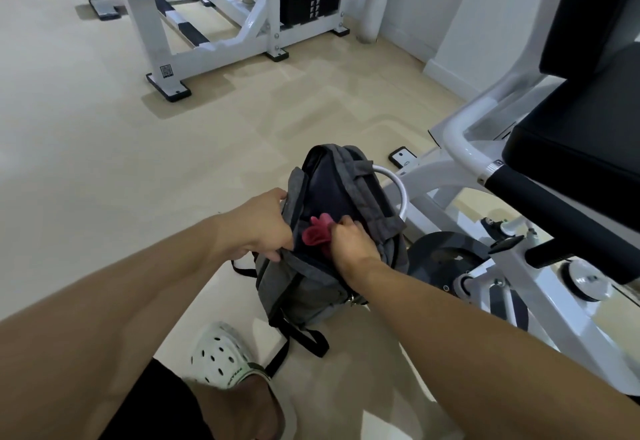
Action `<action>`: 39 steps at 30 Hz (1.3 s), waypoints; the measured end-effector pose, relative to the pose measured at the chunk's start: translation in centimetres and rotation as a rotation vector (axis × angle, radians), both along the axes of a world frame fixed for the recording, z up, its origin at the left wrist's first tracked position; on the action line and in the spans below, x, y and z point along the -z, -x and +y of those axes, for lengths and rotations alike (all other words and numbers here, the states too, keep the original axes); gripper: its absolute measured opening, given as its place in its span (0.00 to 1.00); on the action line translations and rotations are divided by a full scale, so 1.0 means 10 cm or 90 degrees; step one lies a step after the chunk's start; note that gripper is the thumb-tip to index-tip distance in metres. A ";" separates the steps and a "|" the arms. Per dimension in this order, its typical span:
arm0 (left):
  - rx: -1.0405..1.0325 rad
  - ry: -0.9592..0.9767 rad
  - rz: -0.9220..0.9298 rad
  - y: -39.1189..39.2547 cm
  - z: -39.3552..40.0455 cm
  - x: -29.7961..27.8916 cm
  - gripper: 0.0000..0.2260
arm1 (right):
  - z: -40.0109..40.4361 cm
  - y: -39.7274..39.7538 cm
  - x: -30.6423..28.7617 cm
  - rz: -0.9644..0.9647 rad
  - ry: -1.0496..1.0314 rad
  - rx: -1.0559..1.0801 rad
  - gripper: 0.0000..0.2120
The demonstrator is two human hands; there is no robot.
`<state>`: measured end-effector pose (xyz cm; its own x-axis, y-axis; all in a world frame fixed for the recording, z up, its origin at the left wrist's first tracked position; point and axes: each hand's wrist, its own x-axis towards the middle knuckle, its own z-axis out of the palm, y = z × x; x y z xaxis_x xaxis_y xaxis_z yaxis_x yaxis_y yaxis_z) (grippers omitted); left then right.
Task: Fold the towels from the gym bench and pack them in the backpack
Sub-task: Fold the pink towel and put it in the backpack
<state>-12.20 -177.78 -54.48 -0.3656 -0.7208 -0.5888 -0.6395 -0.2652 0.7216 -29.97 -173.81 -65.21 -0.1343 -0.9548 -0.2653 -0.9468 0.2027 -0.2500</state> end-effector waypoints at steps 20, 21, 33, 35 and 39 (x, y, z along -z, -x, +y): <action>0.044 0.046 -0.029 0.09 0.09 0.12 0.48 | 0.19 0.06 0.24 -0.289 -0.101 0.209 0.20; 0.052 0.056 -0.038 0.09 0.09 0.13 0.50 | 0.20 0.06 0.20 -0.254 -0.117 0.172 0.22; 0.071 0.129 -0.073 0.20 -0.01 0.16 0.46 | 0.29 0.16 -0.40 -0.286 -0.050 0.070 0.26; 0.052 0.152 -0.069 0.26 -0.02 0.14 0.41 | 0.34 0.22 -0.58 -0.300 -0.024 0.074 0.27; 0.019 0.165 -0.063 0.38 -0.06 0.03 0.39 | 0.50 0.32 -0.92 -0.312 0.040 0.090 0.28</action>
<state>-15.98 -178.35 -54.77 -0.3396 -0.8415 -0.4203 -0.7146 -0.0597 0.6969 -33.20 -168.77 -56.00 -0.1378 -0.9524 -0.2718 -0.6791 0.2907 -0.6740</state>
